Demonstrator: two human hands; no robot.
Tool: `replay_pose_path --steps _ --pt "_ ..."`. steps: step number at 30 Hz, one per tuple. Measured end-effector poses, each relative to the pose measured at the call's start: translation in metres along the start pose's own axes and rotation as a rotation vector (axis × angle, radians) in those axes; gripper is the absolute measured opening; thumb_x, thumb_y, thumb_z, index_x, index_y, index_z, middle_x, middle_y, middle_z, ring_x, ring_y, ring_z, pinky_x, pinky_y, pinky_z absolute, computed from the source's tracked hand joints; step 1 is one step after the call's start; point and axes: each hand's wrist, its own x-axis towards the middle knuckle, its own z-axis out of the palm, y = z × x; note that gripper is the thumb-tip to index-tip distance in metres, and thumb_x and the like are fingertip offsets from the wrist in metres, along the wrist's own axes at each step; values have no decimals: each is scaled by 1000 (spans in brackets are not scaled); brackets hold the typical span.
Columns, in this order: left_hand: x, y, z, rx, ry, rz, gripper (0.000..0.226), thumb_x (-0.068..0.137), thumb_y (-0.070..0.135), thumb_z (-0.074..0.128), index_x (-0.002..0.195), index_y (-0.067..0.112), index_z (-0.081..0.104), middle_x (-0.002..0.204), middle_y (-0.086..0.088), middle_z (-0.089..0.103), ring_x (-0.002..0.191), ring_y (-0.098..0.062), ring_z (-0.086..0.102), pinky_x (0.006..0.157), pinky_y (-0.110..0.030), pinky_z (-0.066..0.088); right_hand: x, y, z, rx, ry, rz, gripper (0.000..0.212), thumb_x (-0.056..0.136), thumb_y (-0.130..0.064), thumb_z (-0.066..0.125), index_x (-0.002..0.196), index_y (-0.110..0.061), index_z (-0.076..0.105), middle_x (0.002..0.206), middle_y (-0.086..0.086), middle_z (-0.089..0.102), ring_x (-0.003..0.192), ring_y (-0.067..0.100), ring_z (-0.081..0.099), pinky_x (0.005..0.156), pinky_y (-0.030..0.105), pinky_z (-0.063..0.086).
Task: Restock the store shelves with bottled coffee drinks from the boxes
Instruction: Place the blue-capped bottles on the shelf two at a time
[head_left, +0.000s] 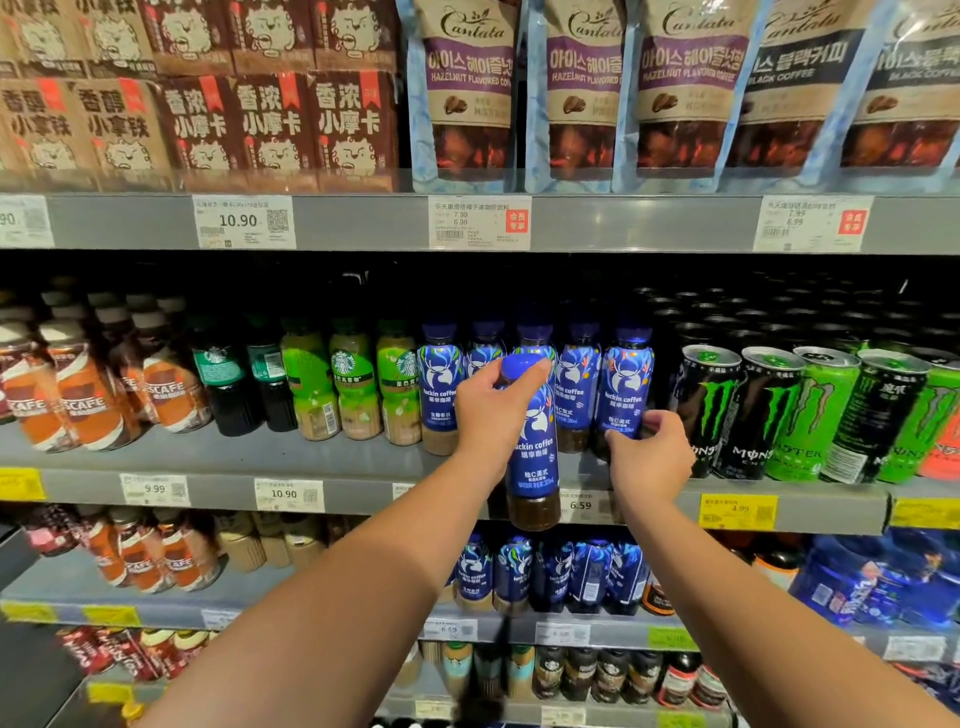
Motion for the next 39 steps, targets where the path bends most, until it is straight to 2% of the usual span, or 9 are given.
replay_pose_path --steps 2,5,9,14,19,22,26,31,39 --pt "0 3 3 -4 -7 4 12 80 28 74 76 22 65 76 -1 68 71 -19 67 70 -35 56 -8 0 -4 114 -11 -36 21 79 -14 73 96 -12 60 96 8 65 83 18 58 76 31 49" --pt "-2 12 14 -45 8 44 11 82 24 73 74 22 66 67 5 64 60 -6 60 60 -23 51 -32 -3 -10 322 -309 -132 10 85 -9 67 92 -15 63 80 0 63 76 14 58 74 24 50" --pt "-2 17 23 -72 0 84 10 81 25 73 74 22 67 65 6 63 63 -8 57 61 -23 49 -47 -5 -13 326 -598 -230 30 79 -4 74 102 -18 61 92 -8 66 80 -1 61 74 10 48" --pt "-2 24 25 -77 -39 61 7 86 26 68 88 18 68 73 6 66 59 0 60 53 -14 48 -40 -11 -19 272 -539 -250 39 70 -7 81 105 -16 65 92 -8 69 82 2 64 76 12 49" --pt "-2 23 18 41 -138 38 26 97 31 48 110 14 64 109 -9 66 96 -14 59 93 -36 46 -25 -19 -20 345 -431 -243 36 74 -3 77 106 -13 64 94 -4 69 87 9 66 85 23 51" --pt "-3 8 1 261 -154 16 41 100 38 41 123 10 58 118 -4 60 112 -19 53 97 -32 39 -10 -13 -22 270 -363 -200 32 76 -13 77 106 -17 64 99 -3 70 94 13 65 90 34 52" --pt "2 -9 -16 412 -186 3 31 99 44 39 76 27 52 81 2 52 86 -18 50 73 -28 38 -6 -1 -22 229 -339 -188 30 79 -14 75 108 -13 67 99 -1 72 93 15 66 92 43 52" --pt "3 -18 -22 681 -239 85 37 99 44 37 81 15 51 82 -5 49 76 -17 44 61 -27 31 -7 -1 -24 198 -311 -193 25 81 -9 71 104 -17 65 95 -1 70 87 15 65 87 45 53" --pt "0 -28 -26 742 -252 79 48 97 39 45 57 16 36 57 0 38 61 -17 39 61 -32 30 -10 11 -24 125 -182 -145 38 76 -12 76 111 -13 62 97 0 68 89 16 65 87 42 54"
